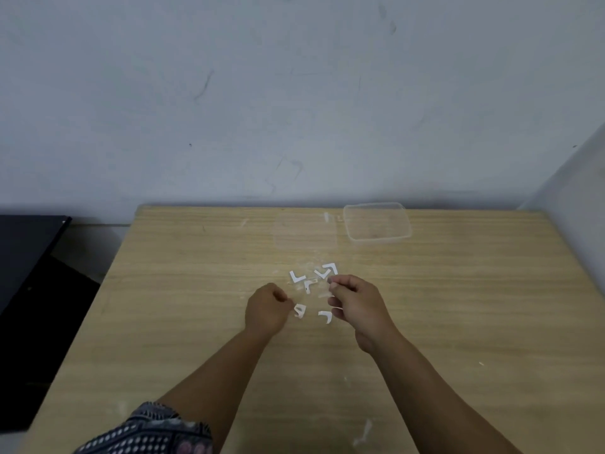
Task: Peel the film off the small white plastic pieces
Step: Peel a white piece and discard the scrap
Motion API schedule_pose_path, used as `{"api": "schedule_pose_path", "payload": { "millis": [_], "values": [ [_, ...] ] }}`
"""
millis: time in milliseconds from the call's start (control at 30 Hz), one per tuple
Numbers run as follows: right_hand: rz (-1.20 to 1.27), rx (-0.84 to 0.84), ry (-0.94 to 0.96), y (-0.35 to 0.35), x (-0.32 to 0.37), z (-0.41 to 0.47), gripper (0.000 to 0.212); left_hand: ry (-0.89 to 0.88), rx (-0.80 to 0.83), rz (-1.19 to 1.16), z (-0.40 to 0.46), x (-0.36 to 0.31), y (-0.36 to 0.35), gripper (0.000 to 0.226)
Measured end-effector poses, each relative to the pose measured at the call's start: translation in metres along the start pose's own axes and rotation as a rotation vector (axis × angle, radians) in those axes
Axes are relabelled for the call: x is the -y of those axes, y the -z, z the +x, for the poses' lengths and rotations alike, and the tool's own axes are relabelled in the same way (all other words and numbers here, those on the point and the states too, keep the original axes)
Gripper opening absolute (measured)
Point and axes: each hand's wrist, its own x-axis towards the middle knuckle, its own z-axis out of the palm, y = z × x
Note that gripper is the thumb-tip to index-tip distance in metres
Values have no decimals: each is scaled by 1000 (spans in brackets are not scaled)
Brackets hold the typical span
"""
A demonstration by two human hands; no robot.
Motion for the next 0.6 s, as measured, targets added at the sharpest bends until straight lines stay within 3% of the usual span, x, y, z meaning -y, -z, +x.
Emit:
{"api": "schedule_pose_path", "payload": {
  "millis": [100, 167, 267, 467, 600],
  "values": [
    [12, 31, -2, -3, 0, -4, 13, -213, -32, -155, -20, -9, 3, 18],
    [23, 46, -3, -6, -1, -6, 14, -346, 35, -208, -34, -9, 4, 33],
    [51, 108, -23, -11, -5, -11, 23, -454, 107, -212, -52, -1, 3, 39],
    [69, 274, -136, -26, -13, -30, 19, -404, -86, -273, -85, 14, 12, 18],
    [42, 356, -167, -42, -17, -41, 16, -331, -77, -307, -102, 34, 29, 15]
  ]
}}
